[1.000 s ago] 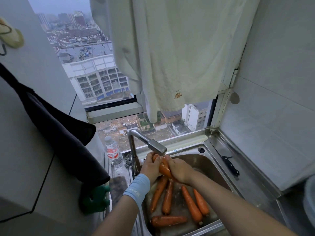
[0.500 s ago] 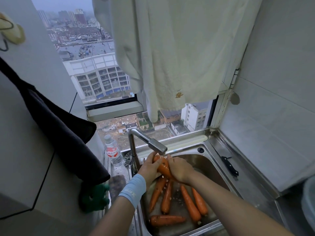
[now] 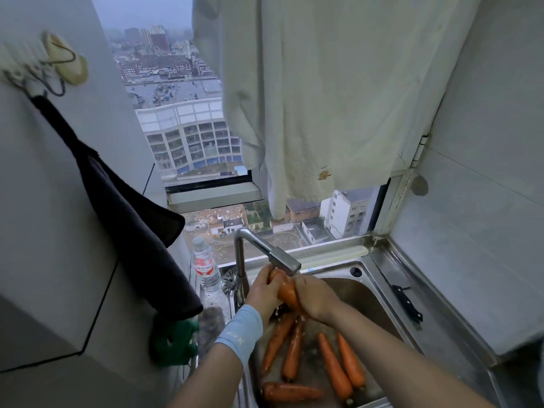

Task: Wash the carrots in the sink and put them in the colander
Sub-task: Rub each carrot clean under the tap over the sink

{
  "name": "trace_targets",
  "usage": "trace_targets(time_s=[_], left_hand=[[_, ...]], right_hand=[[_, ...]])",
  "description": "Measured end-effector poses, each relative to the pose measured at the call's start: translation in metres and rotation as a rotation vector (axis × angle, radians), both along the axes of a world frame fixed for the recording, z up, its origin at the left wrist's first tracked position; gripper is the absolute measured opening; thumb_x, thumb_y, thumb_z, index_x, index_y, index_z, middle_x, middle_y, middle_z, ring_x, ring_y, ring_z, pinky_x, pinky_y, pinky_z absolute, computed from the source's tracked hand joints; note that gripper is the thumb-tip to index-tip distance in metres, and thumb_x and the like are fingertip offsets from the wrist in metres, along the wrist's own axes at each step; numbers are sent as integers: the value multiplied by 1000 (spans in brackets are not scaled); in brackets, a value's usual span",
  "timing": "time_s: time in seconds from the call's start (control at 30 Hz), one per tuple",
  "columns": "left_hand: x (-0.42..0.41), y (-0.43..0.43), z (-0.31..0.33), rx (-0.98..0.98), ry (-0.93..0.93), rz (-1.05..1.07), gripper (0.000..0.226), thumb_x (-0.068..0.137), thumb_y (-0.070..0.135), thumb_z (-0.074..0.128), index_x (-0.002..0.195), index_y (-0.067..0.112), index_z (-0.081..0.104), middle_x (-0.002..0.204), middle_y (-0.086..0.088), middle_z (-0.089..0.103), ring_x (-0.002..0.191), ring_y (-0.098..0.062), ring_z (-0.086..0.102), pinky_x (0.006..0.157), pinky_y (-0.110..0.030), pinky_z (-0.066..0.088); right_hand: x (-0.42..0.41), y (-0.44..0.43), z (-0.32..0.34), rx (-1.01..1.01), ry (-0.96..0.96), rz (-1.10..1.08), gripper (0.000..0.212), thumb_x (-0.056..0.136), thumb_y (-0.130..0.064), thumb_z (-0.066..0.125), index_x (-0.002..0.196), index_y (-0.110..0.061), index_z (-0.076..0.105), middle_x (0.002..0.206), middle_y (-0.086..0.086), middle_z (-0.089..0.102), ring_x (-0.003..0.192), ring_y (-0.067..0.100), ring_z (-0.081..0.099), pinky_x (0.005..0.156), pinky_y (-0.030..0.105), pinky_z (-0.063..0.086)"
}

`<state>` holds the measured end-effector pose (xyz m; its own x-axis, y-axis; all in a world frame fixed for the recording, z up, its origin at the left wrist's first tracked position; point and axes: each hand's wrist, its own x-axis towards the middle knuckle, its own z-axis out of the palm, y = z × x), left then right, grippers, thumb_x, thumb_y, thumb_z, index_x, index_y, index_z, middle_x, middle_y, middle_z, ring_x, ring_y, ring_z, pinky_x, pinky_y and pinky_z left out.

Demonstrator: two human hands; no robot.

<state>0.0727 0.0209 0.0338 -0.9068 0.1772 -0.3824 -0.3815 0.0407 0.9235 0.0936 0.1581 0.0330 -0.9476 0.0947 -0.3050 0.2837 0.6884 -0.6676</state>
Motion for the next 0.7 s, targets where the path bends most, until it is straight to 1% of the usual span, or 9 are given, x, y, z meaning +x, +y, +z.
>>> trace_targets(time_s=[0.07, 0.13, 0.23, 0.33, 0.4, 0.47, 0.53, 0.6, 0.7], left_hand=[[3, -3, -7, 88, -54, 7, 39, 92, 27, 64, 126, 46, 60, 123, -6, 65, 112, -27, 65, 102, -48, 53], [5, -3, -7, 74, -34, 55, 27, 92, 28, 66, 109, 49, 63, 121, -4, 64, 111, -27, 64, 103, -47, 51], [5, 5, 1, 47, -24, 265, 8, 95, 27, 66, 95, 36, 67, 109, -5, 68, 101, -24, 64, 98, -42, 52], [4, 12, 11, 147, -99, 373, 11, 95, 26, 67, 103, 21, 74, 99, -3, 71, 94, -22, 65, 93, -38, 53], [4, 14, 10, 232, -162, 330, 20, 98, 26, 64, 115, 20, 72, 104, -5, 73, 99, -24, 67, 93, -40, 55], [6, 15, 9, 338, -214, 251, 24, 101, 23, 59, 123, 20, 69, 107, -9, 76, 98, -25, 71, 79, -35, 60], [8, 16, 4, 409, -245, 170, 25, 104, 18, 51, 124, 17, 67, 105, -11, 77, 90, -22, 74, 65, -30, 59], [13, 14, 4, 423, -276, 116, 26, 106, 17, 47, 125, 15, 65, 108, -12, 76, 90, -21, 74, 66, -29, 58], [11, 16, 11, 398, -334, 68, 24, 108, 17, 40, 120, 9, 59, 103, -6, 70, 76, -3, 72, 62, -21, 56]], right_hand=[[-4, 1, -3, -66, -25, -55, 74, 91, -61, 10, 100, -19, 70, 107, 14, 73, 99, 28, 68, 96, 45, 52], [-5, -3, -5, -125, -50, -83, 70, 92, -63, 18, 102, -19, 71, 105, 13, 74, 98, 28, 70, 96, 46, 53], [5, -17, 6, -145, -22, -21, 53, 108, -49, 26, 119, -18, 67, 122, 8, 69, 114, 25, 63, 104, 41, 46], [14, -24, 4, -183, -7, -44, 54, 105, -60, 21, 127, -32, 63, 126, -3, 65, 118, 18, 58, 106, 38, 42], [15, -22, -1, -191, 12, -102, 55, 104, -59, 22, 121, -32, 66, 124, -2, 67, 117, 19, 60, 107, 41, 43], [11, -14, -4, -192, 23, -165, 61, 104, -58, 19, 114, -25, 69, 118, 5, 71, 111, 23, 64, 103, 44, 47], [6, -6, -3, -255, -25, -250, 66, 107, -55, 18, 113, -16, 70, 112, 14, 73, 100, 26, 69, 90, 40, 53], [6, 1, 1, -347, -87, -306, 65, 109, -49, 20, 109, -7, 70, 104, 22, 74, 85, 32, 72, 73, 38, 58], [6, 7, -3, -459, -84, -312, 63, 111, -41, 21, 110, 2, 67, 102, 32, 71, 94, 45, 71, 74, 45, 60]])
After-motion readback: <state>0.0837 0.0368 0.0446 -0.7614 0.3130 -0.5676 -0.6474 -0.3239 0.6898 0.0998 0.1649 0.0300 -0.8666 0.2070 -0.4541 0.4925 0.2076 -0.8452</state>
